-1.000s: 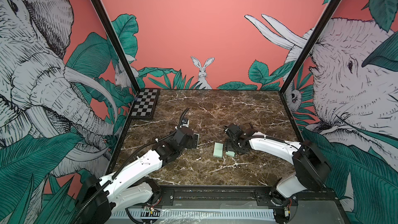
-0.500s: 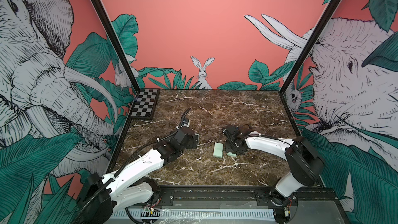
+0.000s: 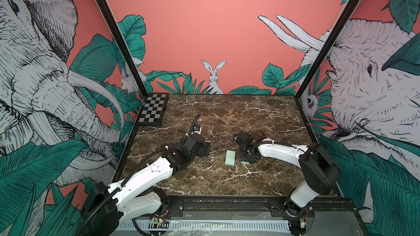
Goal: Take the rings out of the lift-off lid box
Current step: Pick up the jewelry box from the center of the board.
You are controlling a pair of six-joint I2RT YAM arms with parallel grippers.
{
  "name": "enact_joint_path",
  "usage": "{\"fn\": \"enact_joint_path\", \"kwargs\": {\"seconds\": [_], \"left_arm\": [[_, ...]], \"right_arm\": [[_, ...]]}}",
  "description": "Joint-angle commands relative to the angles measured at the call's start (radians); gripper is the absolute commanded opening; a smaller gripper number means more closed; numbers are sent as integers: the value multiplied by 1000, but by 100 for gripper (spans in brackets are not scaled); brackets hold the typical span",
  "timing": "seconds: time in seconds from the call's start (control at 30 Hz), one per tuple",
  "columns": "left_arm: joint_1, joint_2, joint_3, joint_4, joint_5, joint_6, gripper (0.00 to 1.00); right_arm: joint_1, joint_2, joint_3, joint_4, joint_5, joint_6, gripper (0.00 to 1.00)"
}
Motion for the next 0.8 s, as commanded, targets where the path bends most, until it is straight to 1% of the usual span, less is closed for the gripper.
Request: {"fn": "enact_joint_path", "kwargs": {"seconds": [0.0,0.13,0.2,0.23,0.33,0.5,0.57,0.67,0.7,0.77], "left_arm": [[-30,-21,-55,105,78,61,99],[-104,-2,-87,191,134,146,99],[-122,27,-83,214,207,159,99],[-127,31,-91,253,272,162,99],[-131,8,-140,387,431,147,99],[-131,-52,-227,575,555,114,100],[-131,-74,-261,622,560,118,99],[-142,-111,-295,610,509,185,100],[-160,-127,-307,602,475,230,100],[-220,-134,-309,576,354,322,100]], "right_arm": [[7,-68,23,-33,46,-43,45],[7,-126,37,-30,28,-147,41],[7,-166,39,-23,15,-198,40],[6,-188,34,-3,-3,-221,40],[-7,-239,42,3,-80,-279,39],[-29,-328,23,51,-230,-349,37],[-36,-350,28,49,-281,-379,37],[-51,-374,35,31,-338,-423,36],[-54,-377,41,18,-351,-438,36],[-58,-377,53,-7,-376,-467,36]]}}
